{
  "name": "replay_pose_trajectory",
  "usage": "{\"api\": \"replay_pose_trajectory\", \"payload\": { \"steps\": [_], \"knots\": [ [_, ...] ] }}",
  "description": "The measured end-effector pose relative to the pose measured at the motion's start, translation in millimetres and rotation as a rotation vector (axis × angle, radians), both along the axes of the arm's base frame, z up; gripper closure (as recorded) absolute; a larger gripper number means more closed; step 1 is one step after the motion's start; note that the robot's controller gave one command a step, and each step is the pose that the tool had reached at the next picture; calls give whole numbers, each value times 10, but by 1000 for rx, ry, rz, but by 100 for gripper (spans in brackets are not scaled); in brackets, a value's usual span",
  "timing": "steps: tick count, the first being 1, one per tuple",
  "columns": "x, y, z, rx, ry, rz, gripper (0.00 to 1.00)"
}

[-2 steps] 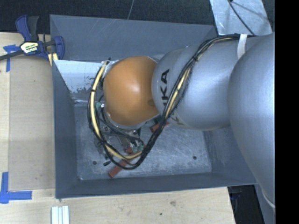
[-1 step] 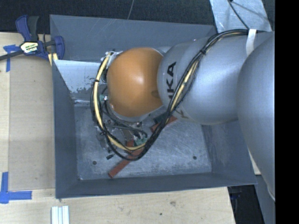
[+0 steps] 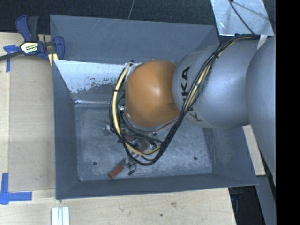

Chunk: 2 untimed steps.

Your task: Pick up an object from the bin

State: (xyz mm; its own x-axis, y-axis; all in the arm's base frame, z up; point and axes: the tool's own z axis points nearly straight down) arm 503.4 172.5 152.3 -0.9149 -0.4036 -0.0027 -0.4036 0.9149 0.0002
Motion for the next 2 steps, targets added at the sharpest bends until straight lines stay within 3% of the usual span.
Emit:
{"api": "replay_pose_trajectory", "payload": {
  "steps": [1, 2],
  "knots": [
    [0, -1, 0, 0, 0, -1, 0],
    [-6, -421, -813, -1, -1, 414, 100]
  ]
}}
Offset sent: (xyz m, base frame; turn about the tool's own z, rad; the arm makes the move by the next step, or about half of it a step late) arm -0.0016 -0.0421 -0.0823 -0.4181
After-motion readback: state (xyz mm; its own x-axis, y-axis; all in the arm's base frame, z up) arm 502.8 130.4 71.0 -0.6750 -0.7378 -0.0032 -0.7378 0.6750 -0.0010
